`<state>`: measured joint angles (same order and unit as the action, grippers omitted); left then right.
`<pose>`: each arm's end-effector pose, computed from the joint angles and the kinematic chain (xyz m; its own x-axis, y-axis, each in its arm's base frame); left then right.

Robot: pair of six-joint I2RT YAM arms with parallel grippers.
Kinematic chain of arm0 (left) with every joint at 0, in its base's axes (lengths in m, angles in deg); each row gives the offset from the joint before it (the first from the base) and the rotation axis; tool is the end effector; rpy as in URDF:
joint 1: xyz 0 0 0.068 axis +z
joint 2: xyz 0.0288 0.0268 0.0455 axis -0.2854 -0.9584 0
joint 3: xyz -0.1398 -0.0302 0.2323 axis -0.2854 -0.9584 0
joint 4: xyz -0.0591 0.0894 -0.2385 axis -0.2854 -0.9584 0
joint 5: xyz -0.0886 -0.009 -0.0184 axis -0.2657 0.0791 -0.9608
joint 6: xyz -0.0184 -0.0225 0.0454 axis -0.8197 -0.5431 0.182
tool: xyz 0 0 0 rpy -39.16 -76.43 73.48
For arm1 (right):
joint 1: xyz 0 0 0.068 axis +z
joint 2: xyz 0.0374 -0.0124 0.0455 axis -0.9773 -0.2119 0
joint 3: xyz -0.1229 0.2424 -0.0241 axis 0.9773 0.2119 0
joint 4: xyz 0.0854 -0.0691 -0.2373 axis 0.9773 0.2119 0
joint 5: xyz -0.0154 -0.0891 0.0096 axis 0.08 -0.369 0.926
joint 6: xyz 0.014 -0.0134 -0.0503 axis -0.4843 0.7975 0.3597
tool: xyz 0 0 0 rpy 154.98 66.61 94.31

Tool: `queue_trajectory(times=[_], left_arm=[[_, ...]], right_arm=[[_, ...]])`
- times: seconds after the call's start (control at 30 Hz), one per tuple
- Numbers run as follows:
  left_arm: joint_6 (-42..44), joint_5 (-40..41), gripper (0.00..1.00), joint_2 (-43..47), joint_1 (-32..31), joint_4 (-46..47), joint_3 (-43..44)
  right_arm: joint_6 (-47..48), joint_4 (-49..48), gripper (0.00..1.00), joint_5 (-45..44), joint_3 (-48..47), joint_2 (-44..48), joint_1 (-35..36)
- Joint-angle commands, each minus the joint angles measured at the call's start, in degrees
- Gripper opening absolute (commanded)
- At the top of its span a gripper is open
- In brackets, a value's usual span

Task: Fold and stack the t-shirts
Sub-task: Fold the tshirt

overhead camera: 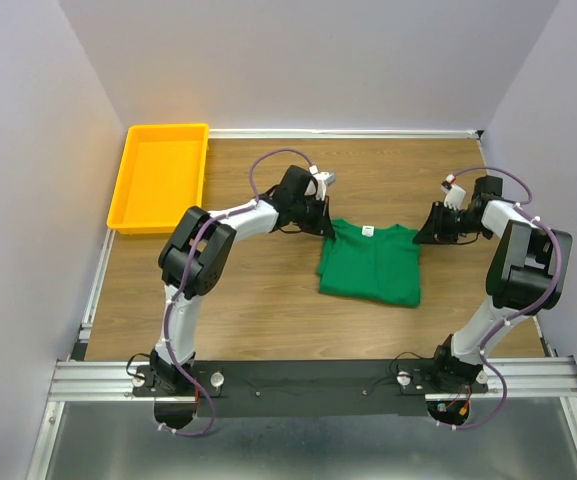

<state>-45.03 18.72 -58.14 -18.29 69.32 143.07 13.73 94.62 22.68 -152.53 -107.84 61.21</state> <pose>0.3667 -0.2774 0.1698 -0.8269 0.1466 -0.5430 0.5087 0.6067 -0.6108 0.3291 -0.0737 0.1665 -0.9019 0.1242 -0.4137 -0.1394 0.8229 0.5509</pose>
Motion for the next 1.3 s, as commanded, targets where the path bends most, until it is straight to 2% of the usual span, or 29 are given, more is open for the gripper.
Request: queue_trajectory(times=[0.0, 0.1, 0.17, 0.2, 0.43, 0.47, 0.5, 0.53, 0.57, 0.73, 0.9, 1.03, 1.13, 1.27], left_arm=[[-0.71, -1.2, 0.0, 3.42, 0.68, 1.81, -1.44], [-0.8, -1.29, 0.0, 3.68, 0.86, 2.25, -1.71], [-0.97, -1.64, 0.0, 3.77, 0.77, 2.43, -1.71], [-0.97, -1.73, 0.0, 3.86, 0.86, 2.52, -1.62], [-0.71, -1.73, 0.0, 5.44, 1.39, 3.13, -2.67], [-0.62, -1.82, 0.0, 5.44, 1.65, 3.04, -2.76], [-0.62, -2.25, 0.0, 5.27, 1.65, 3.13, -2.76], [-0.53, -2.52, 0.0, 5.09, 1.65, 3.13, -2.76], [-0.62, -2.7, 0.0, 4.92, 1.56, 3.13, -2.76], [-0.8, -3.31, 0.0, 4.83, 1.56, 3.75, -2.85], [-0.8, -3.49, 0.0, 4.48, 1.74, 3.75, -2.59], [-0.89, -3.4, 0.0, 4.39, 1.74, 3.75, -2.59], [-1.06, -3.31, 0.0, 4.21, 1.91, 3.75, -2.59], [-1.06, -3.49, 0.0, 4.04, 2.26, 3.75, -2.68]], right_arm=[[0.37, 0.25, 0.27, 0.55, 0.09, 0.83, 0.21], [0.55, 0.43, 0.21, 1.17, 0.01, 0.92, 0.3], [0.37, 0.6, 0.03, 1.52, -0.17, 0.83, 0.21], [0.29, 0.6, 0.01, 1.61, -0.34, 1.0, 0.21], [-1.03, 0.69, 0.01, 1.08, -2.89, 4.43, 0.21], [-1.29, 0.78, 0.03, 0.82, -3.42, 4.61, 0.21], [-1.64, 0.87, 0.1, 0.3, -3.51, 4.96, 0.21], [-1.65, 0.95, 0.28, 0.03, -3.25, 5.05, 0.21], [-1.65, 1.04, 0.37, -0.06, -3.07, 5.05, 0.12], [-0.86, 1.31, 0.49, -0.5, -0.88, 4.87, 0.21], [-0.68, 1.3, 0.5, -1.47, -0.08, 3.21, 0.21], [0.02, 1.74, 0.46, -1.73, 0.27, 2.59, 0.56], [0.63, 2.53, 0.39, -1.56, 0.53, 2.24, 1.09], [0.55, 2.89, 0.37, -2.26, 0.88, 1.45, 1.79]])
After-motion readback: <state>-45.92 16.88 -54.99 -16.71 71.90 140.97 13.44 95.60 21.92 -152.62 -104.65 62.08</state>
